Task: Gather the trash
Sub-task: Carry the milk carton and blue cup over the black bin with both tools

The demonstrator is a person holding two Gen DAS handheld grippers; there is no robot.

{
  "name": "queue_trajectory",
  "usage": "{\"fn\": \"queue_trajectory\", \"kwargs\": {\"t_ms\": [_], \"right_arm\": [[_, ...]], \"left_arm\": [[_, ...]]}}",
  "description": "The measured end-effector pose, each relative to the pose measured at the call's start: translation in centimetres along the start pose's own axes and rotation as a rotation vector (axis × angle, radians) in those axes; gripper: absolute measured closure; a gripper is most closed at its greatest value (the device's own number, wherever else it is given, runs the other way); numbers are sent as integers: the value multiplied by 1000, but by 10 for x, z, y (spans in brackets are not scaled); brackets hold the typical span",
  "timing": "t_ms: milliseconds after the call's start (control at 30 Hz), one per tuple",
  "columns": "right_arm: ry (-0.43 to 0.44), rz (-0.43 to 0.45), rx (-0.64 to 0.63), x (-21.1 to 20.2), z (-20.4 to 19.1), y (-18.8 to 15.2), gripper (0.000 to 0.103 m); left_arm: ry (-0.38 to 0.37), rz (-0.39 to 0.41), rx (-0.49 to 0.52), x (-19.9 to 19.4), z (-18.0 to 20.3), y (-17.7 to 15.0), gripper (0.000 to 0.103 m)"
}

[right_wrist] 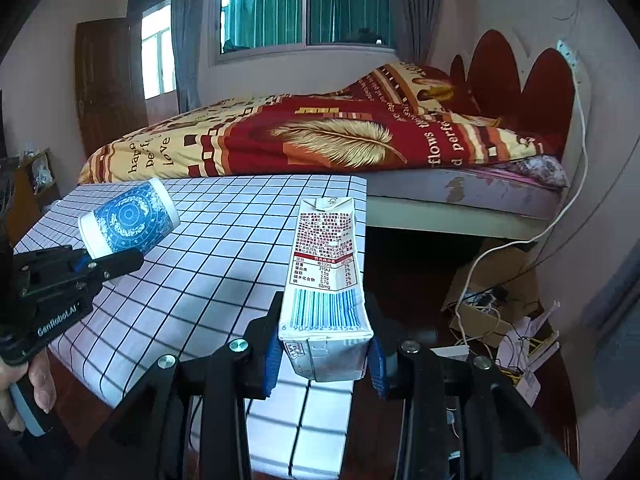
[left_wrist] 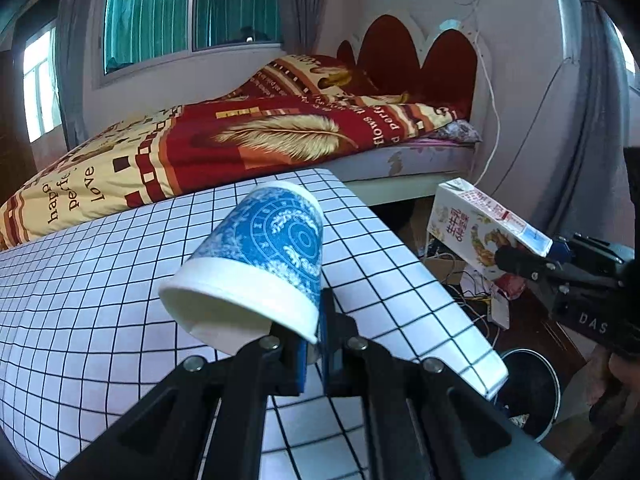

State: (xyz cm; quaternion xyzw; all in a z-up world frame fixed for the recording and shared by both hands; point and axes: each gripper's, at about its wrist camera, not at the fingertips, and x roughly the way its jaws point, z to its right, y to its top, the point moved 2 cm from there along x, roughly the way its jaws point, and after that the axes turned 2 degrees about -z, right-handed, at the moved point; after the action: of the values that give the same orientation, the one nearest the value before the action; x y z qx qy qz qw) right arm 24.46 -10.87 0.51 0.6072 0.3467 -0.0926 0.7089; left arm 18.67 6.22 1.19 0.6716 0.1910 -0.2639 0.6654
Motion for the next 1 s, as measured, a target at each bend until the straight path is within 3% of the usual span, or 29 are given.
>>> {"fn": "queue_trajectory", "kwargs": {"t_ms": [200, 433, 1000], "right_arm": [[-19, 12, -8, -30, 7, -23, 65], [-98, 1, 48, -65, 43, -60, 65], [-291, -160, 227, -110, 149, -186, 65]], "left_arm": [[-35, 14, 35, -15, 23, -7, 97], [-124, 2, 121, -13, 76, -23, 97], [-430, -162, 332, 21, 228, -83, 97]]}}
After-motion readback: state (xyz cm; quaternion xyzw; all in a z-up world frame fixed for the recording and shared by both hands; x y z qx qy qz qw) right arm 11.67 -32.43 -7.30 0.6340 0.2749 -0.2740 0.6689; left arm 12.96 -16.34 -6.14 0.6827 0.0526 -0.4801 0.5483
